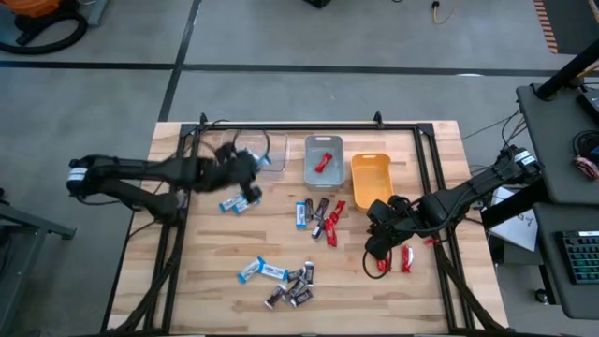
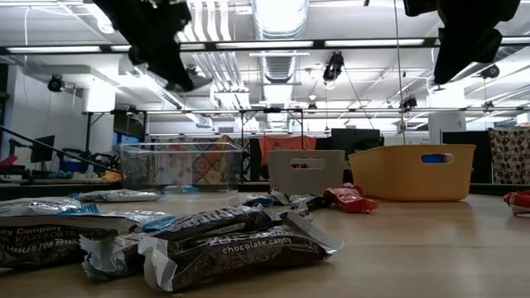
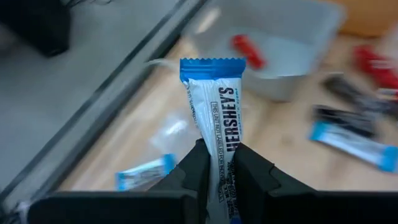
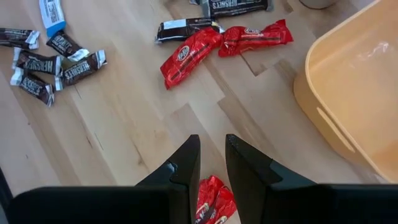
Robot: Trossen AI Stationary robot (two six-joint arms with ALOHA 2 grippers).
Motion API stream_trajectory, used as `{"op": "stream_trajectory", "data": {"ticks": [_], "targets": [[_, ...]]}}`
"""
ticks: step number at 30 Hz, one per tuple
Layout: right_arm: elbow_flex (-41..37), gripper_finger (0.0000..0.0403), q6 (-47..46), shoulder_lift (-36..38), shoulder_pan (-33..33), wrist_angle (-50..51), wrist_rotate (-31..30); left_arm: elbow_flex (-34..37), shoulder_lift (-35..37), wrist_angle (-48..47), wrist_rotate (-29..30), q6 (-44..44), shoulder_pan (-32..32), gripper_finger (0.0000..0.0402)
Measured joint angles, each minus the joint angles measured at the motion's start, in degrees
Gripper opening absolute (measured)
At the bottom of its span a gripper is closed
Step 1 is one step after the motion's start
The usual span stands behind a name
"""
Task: Organize candy in baskets
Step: Put the white chocolate into the transparent bin
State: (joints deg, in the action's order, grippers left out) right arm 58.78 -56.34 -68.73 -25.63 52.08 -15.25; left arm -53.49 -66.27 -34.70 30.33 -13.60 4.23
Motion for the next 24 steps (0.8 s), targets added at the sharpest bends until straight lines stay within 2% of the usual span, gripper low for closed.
{"op": "stream_trajectory", "data": {"ticks": [6, 11, 17, 24], "targets": [[0.00, 0.0068, 0.04, 0.00, 0.00, -0.18, -1.55, 0.02, -1.85, 0.13, -4.07, 6.25, 13.57, 0.0036], [0.00, 0.0068, 0.04, 0.00, 0.00, -0.35, -2.81, 0.04, -4.63, -0.03, -6.76, 8.65, 20.79, 0.0036], [-0.02, 0.0068, 0.02, 0.00, 0.02, -0.55, -2.84, 0.04, -8.95, -0.13, -7.42, 10.03, 24.36, 0.0036], [-0.02, 0.0068, 0.01, 0.00, 0.02, -1.08, -2.85, 0.07, -13.72, 0.23, -7.10, 10.25, 24.50, 0.0037]]}}
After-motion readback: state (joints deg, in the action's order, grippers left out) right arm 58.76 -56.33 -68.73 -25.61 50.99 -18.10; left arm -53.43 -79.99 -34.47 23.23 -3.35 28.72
